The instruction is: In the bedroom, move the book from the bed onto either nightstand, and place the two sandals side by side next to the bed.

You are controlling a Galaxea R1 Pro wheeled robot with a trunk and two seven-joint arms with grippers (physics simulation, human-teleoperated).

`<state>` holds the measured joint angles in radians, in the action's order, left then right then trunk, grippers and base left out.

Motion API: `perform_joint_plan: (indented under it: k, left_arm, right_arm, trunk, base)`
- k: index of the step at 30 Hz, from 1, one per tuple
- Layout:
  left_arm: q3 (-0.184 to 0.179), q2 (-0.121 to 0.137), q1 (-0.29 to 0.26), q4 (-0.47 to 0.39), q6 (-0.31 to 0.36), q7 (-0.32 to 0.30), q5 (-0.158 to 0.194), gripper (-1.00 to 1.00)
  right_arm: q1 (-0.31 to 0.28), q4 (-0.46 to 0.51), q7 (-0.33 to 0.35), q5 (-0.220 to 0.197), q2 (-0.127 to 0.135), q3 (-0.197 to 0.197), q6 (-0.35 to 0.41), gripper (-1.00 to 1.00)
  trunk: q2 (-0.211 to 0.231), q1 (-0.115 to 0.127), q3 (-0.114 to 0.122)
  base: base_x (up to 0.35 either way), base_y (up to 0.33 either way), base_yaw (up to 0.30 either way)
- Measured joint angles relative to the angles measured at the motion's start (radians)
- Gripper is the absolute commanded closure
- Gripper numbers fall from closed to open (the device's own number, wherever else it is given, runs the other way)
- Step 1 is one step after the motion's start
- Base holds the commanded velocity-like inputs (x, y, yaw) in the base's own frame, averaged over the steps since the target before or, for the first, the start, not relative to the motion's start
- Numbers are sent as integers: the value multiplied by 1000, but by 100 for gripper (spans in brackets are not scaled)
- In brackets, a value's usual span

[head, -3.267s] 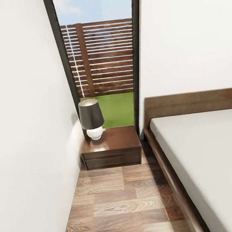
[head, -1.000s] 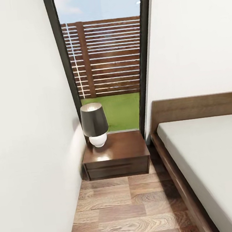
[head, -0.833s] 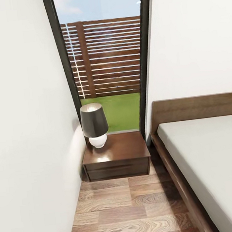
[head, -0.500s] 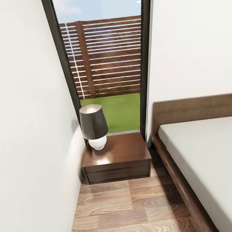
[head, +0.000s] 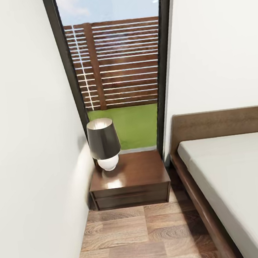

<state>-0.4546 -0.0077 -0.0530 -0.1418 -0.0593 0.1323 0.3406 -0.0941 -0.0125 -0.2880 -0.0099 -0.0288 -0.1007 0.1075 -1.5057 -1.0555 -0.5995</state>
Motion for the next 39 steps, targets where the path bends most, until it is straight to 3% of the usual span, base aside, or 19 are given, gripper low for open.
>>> perform_joint_plan:
  k: [39]
  left_arm:
    - [0,0,0,0,0,0,0,-100]
  right_arm:
    - [0,0,1,0,1,0,0,-100]
  trunk:
    - [0,0,0]
  base:
    - [141,0,0]
